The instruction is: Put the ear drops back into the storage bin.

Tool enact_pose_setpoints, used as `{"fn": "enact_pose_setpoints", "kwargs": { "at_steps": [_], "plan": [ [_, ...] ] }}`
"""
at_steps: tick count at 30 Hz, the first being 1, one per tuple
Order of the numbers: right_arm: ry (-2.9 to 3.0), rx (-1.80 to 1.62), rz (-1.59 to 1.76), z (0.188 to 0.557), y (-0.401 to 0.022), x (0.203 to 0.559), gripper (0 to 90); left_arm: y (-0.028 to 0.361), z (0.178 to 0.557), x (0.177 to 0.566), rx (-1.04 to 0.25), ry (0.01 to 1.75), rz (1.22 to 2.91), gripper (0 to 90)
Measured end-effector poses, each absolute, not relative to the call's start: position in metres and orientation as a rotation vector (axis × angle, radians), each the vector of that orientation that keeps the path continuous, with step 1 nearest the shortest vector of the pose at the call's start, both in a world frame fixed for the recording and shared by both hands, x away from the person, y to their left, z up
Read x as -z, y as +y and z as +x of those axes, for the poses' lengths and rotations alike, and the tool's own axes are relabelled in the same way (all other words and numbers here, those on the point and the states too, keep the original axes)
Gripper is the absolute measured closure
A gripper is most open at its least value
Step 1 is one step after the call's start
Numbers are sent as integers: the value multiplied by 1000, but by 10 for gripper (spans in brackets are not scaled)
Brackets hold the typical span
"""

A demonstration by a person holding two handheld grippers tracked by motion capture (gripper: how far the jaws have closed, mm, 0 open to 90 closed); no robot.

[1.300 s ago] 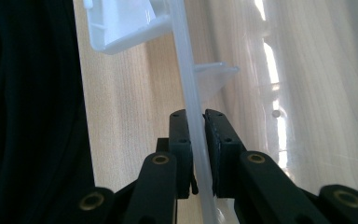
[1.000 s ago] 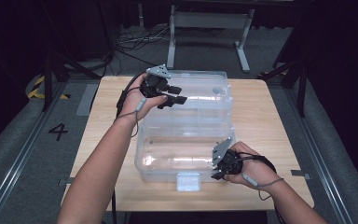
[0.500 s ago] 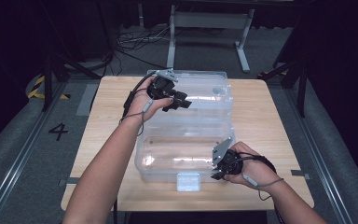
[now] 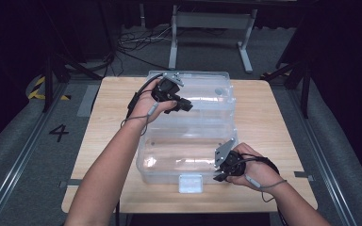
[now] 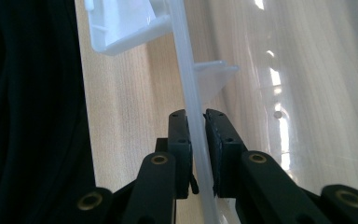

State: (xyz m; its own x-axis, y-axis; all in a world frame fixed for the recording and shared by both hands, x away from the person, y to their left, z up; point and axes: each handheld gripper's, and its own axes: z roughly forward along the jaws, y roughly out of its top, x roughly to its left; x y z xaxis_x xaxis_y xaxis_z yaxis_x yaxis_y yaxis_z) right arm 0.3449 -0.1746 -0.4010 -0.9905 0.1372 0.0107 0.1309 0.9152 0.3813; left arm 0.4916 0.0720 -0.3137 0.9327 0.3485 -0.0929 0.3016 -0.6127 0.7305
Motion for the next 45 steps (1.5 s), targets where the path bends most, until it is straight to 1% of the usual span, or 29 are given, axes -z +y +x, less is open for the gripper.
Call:
{"fn": "enact_pose_setpoints", "kwargs": {
  "at_steps": [5, 11, 45],
  "plan": [
    [3062, -605, 209, 345, -174, 401, 813, 72, 490, 313, -60, 441, 2278, 821],
    [3063, -602, 207, 345, -174, 401, 815, 72, 489, 311, -60, 427, 2287, 833],
    [3051, -610, 181, 345, -173, 405, 811, 72, 456, 299, -51, 321, 2326, 853]
  ]
}}
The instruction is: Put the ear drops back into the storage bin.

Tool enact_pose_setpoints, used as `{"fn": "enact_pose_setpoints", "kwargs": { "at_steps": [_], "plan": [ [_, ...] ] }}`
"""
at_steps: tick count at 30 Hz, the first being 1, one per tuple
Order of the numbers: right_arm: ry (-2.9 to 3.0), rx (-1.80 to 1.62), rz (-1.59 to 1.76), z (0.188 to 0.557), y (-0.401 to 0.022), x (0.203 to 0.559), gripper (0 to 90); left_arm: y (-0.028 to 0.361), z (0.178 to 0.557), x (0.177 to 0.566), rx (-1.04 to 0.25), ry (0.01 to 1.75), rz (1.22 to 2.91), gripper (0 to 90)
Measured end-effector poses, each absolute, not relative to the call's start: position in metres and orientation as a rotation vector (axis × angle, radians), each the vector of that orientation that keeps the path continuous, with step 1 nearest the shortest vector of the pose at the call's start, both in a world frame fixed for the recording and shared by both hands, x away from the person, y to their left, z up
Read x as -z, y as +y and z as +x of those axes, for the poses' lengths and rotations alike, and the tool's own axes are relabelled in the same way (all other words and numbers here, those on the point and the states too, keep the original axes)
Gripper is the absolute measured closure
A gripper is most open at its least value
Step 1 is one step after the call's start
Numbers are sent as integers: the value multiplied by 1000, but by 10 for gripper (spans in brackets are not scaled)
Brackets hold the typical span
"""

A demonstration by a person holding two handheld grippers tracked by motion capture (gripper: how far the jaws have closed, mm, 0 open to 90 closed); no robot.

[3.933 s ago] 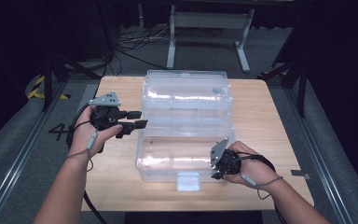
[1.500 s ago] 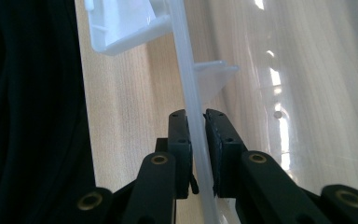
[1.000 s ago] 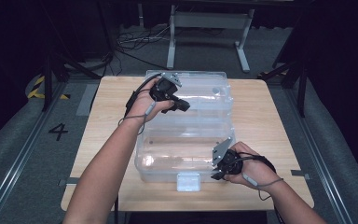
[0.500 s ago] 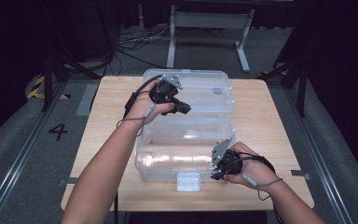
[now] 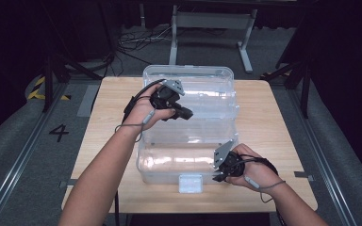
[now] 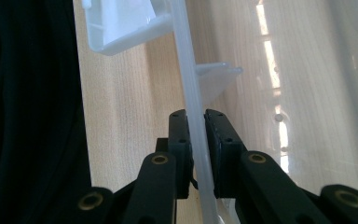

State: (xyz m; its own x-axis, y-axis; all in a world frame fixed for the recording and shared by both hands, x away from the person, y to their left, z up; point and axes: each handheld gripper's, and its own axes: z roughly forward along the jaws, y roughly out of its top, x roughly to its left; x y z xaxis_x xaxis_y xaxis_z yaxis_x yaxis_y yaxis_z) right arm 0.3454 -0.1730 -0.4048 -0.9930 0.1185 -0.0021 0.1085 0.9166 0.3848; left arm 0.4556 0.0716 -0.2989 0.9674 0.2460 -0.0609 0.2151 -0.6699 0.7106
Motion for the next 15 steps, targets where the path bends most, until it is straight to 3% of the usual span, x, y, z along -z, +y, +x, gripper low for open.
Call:
{"fn": "enact_pose_setpoints", "kwargs": {
  "at_steps": [15],
  "plan": [
    [3019, -616, 164, 341, -173, 404, 794, 68, 438, 296, -73, 290, 2357, 859]
  ]
}}
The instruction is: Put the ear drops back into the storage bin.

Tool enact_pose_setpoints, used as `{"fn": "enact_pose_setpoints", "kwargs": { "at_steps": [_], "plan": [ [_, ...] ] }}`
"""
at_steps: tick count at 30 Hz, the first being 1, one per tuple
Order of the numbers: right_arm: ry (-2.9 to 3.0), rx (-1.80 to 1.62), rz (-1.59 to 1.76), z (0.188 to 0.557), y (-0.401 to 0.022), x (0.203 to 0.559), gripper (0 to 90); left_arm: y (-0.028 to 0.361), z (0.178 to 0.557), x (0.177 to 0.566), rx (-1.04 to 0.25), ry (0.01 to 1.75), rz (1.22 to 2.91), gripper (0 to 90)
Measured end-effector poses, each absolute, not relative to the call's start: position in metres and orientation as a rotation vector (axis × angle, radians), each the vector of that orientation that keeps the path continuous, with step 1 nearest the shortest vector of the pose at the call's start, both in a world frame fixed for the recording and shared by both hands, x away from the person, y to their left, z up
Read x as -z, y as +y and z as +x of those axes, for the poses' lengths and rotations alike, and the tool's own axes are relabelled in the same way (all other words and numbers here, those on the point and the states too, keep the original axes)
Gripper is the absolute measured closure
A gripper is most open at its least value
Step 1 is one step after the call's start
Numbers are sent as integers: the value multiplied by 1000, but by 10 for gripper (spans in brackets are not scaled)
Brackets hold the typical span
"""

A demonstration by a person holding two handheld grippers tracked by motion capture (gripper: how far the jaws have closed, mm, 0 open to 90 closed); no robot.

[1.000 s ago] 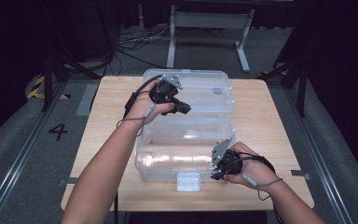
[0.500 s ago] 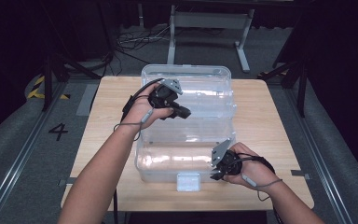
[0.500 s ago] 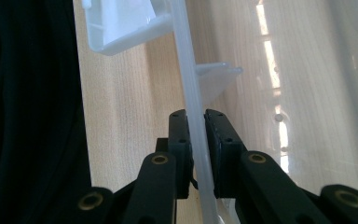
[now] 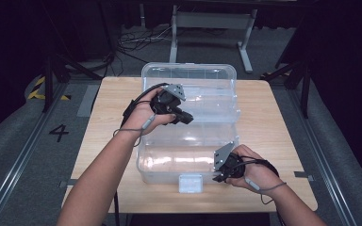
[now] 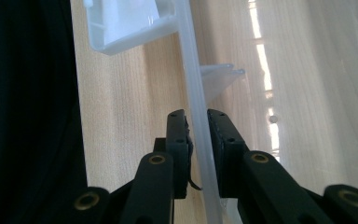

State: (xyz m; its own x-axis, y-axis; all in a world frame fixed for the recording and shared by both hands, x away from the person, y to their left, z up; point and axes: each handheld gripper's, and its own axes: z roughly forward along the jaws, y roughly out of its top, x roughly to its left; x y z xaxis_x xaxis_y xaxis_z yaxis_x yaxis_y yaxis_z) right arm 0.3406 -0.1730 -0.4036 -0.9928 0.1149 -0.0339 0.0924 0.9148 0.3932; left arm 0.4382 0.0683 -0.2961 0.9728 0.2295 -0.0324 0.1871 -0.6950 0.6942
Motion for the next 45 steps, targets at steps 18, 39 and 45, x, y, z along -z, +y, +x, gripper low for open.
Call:
{"fn": "enact_pose_setpoints", "kwargs": {
  "at_steps": [18, 39, 45],
  "plan": [
    [2977, -629, 177, 336, -175, 402, 785, 67, 423, 297, -59, 268, 2373, 863],
    [2927, -619, 168, 332, -175, 401, 772, 67, 412, 302, -7, 245, 2381, 866],
    [2923, -605, 178, 330, -174, 401, 772, 67, 410, 302, -4, 236, 2388, 867]
  ]
}}
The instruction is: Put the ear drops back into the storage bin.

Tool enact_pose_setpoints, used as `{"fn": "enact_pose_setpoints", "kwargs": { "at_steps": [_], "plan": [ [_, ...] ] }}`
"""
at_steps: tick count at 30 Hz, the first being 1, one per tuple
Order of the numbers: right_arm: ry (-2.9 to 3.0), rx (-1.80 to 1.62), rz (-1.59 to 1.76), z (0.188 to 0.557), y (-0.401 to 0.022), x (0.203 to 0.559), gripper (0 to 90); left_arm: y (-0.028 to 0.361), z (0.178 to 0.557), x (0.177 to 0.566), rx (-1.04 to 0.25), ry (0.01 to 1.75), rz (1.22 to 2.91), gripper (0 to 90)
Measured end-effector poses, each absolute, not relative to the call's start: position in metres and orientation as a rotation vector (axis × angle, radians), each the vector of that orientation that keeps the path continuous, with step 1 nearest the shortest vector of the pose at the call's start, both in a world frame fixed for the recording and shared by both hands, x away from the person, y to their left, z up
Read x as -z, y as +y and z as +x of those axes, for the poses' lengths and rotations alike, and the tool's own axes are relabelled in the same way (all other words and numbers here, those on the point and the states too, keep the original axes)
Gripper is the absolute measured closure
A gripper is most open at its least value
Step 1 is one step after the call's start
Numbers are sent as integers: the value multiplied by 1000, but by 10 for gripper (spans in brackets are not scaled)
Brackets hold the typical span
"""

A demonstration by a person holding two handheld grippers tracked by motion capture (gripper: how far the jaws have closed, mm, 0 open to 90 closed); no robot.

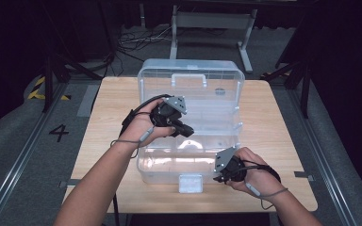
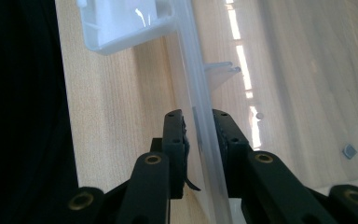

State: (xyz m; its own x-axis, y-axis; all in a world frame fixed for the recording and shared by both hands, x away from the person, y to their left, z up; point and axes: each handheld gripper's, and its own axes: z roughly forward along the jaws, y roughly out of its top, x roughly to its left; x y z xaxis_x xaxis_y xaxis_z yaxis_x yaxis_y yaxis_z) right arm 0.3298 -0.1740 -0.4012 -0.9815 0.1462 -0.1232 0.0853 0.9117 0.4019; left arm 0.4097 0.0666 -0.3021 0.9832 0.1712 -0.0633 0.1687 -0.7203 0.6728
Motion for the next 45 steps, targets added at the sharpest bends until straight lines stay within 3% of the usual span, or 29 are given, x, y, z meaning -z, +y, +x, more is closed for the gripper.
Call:
{"fn": "enact_pose_setpoints", "kwargs": {
  "at_steps": [45],
  "plan": [
    [2895, -615, 179, 327, -175, 401, 773, 64, 394, 311, 41, 212, 2418, 867]
  ]
}}
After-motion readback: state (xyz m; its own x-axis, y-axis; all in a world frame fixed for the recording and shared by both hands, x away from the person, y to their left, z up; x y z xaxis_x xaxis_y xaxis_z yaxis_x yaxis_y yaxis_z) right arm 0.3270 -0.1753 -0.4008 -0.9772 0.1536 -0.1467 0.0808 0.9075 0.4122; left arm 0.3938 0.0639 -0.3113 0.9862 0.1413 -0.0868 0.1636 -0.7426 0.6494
